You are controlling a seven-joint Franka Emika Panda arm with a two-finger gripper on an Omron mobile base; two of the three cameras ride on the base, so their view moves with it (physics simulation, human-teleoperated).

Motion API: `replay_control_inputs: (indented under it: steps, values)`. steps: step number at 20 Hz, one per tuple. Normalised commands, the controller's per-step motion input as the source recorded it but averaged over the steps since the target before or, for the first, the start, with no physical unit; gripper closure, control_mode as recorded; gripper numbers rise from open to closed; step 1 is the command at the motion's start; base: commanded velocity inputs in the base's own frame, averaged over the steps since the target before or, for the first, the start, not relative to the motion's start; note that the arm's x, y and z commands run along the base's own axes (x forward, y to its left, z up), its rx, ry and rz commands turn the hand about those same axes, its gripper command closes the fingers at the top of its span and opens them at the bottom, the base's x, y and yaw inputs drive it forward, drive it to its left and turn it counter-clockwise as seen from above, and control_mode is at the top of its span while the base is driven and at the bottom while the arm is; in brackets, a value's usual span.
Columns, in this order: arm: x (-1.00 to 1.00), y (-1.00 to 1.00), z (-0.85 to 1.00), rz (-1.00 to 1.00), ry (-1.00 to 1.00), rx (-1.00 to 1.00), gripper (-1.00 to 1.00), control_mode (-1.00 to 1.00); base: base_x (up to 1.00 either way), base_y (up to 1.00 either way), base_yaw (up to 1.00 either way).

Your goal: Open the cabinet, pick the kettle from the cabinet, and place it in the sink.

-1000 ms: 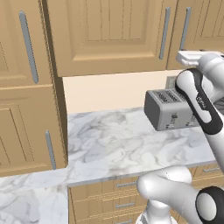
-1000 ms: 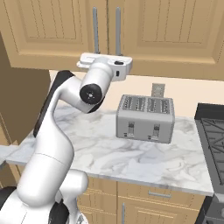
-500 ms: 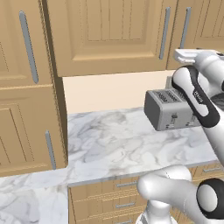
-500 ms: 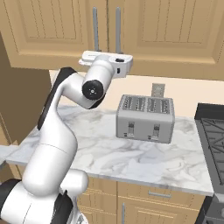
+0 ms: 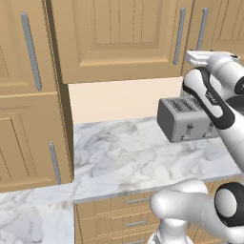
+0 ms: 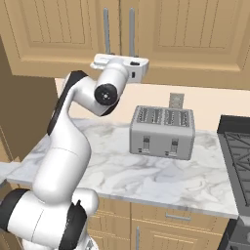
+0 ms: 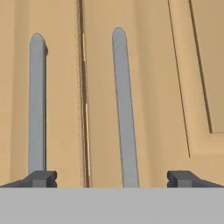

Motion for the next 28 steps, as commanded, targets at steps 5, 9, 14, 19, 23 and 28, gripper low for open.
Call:
replay_control_inputs:
  steps: [5, 9, 14, 19, 23, 28]
  values:
    - [0.25, -0.01, 0.00, 0.00, 0.00, 0.00, -1.00, -1.00, 0.00, 0.00, 0.00]
    - [0.23, -0.04, 0.00, 0.00, 0.00, 0.00, -1.00, -1.00, 0.00, 0.00, 0.00]
    - [0.22, -0.07, 0.00, 0.00, 0.00, 0.00, -1.00, -1.00, 0.00, 0.00, 0.00]
    - [0.23, -0.08, 0.00, 0.00, 0.00, 0.00, -1.00, -1.00, 0.00, 0.00, 0.00]
    - [0.22, -0.07, 0.00, 0.00, 0.00, 0.00, -1.00, -1.00, 0.00, 0.00, 0.00]
    - [0.25, -0.06, 0.00, 0.00, 0.00, 0.00, -1.00, -1.00, 0.00, 0.00, 0.00]
